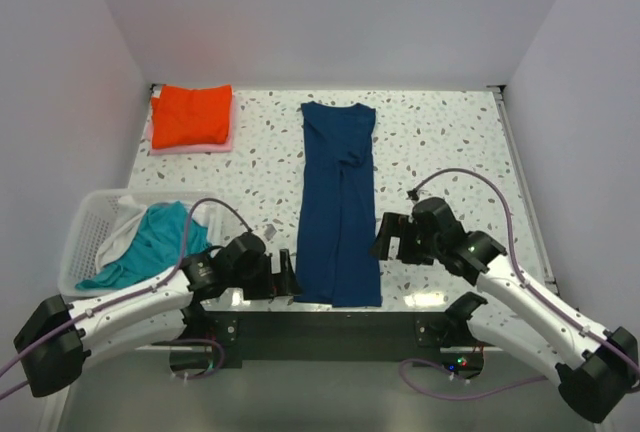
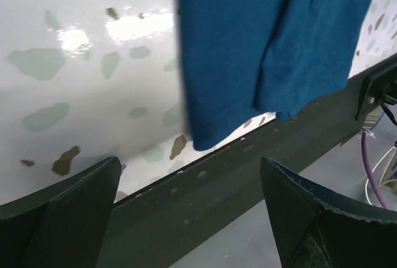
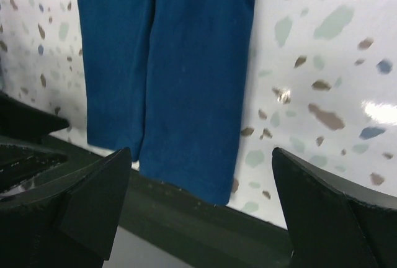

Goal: Fold and stack the t-shirts
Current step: Fold the tshirt

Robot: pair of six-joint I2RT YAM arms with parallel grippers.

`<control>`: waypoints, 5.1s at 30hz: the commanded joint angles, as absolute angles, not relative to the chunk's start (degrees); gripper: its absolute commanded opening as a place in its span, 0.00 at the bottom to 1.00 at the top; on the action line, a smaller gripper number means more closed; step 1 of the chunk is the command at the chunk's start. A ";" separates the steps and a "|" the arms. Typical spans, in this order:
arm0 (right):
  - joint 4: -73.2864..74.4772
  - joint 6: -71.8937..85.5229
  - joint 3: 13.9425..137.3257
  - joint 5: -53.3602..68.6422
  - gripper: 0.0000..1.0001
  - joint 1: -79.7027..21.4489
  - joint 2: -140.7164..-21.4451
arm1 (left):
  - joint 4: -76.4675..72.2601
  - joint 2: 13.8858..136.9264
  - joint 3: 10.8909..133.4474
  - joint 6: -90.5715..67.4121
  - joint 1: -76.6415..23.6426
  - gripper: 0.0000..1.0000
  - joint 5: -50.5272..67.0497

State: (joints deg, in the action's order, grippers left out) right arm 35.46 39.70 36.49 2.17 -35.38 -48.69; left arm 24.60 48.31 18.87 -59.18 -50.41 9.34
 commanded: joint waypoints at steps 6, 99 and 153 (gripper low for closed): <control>37.35 49.04 30.50 9.14 0.99 -40.95 -44.30 | 13.72 55.36 18.54 -65.65 -57.83 0.81 10.03; 25.23 35.33 59.41 -9.85 0.00 -36.13 -70.04 | 21.97 79.61 62.66 -42.63 -41.84 0.00 -7.30; 19.07 31.64 78.05 7.82 0.99 -19.25 -103.46 | 19.78 105.48 81.30 -34.80 -26.37 0.89 6.59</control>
